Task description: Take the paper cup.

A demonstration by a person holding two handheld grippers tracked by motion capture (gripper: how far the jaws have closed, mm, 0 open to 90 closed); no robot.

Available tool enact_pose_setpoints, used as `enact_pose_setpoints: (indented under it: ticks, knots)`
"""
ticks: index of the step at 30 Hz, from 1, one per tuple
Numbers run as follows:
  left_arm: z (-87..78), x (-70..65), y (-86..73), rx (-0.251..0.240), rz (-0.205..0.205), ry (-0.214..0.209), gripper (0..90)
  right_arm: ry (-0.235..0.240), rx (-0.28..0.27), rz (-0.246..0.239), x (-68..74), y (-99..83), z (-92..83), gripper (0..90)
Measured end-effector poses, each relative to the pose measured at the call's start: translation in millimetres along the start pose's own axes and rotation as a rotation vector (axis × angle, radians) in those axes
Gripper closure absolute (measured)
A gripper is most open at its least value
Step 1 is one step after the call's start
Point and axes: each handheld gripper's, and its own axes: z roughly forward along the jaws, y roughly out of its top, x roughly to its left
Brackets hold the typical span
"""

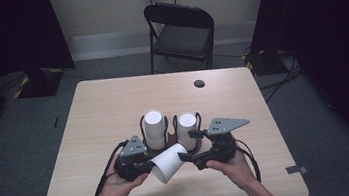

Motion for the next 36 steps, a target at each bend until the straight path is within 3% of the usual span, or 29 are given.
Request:
enact_pose_setpoints:
  ticks: [1,3,4,5,10,11,16,17,18,19,21,25,27,32,36]
  knots:
    - [2.5,1.9,0.0,0.045,-0.005,-0.015,86.7,0.009,0.012,-0.021,2.0,-0.3,1.0,17.0]
    - [3.4,2.4,-0.2,0.053,-0.006,-0.013,86.7,0.017,0.021,-0.029,2.6,-0.7,1.7,16.7]
    - [5.2,4.3,0.5,0.093,-0.007,-0.020,86.7,0.026,0.040,-0.048,3.5,-2.0,3.3,16.8]
    - [6.1,5.3,0.7,0.099,-0.018,-0.018,86.6,0.033,0.051,-0.055,3.9,-2.7,4.4,16.7]
    - [7.0,7.6,2.7,0.141,-0.023,-0.027,86.6,0.000,0.114,-0.130,10.4,-6.8,10.1,16.9]
    - [6.5,8.2,4.2,0.169,-0.020,-0.038,86.6,-0.004,0.118,-0.149,12.2,-7.3,11.1,16.8]
    - [6.3,9.3,4.4,0.162,-0.021,-0.029,86.5,0.004,0.140,-0.195,17.4,-9.0,16.6,16.1]
    - [5.9,10.3,4.7,0.176,-0.042,-0.031,86.5,0.000,0.151,-0.236,21.0,-11.0,20.2,15.6]
    - [5.9,10.3,4.7,0.176,-0.042,-0.031,86.5,0.000,0.151,-0.236,21.0,-11.0,20.2,15.6]
    - [6.7,13.9,5.4,0.215,-0.034,-0.035,86.6,-0.007,0.175,-0.302,25.4,-15.1,24.7,15.4]
    - [8.6,16.3,5.4,0.240,-0.047,-0.039,86.6,-0.013,0.196,-0.335,29.1,-18.5,28.1,15.2]
    - [12.0,20.0,6.1,0.283,-0.047,-0.052,86.7,-0.002,0.214,-0.371,33.3,-22.3,31.9,14.7]
    - [14.2,20.2,7.3,0.279,-0.064,-0.060,86.7,0.004,0.223,-0.381,33.9,-23.3,33.1,14.8]
    - [19.6,20.6,12.8,0.324,-0.057,-0.086,86.7,-0.005,0.271,-0.415,36.5,-28.9,41.9,15.1]
    - [22.9,20.0,16.5,0.327,-0.068,-0.113,86.7,-0.010,0.292,-0.447,39.8,-31.0,48.0,12.8]
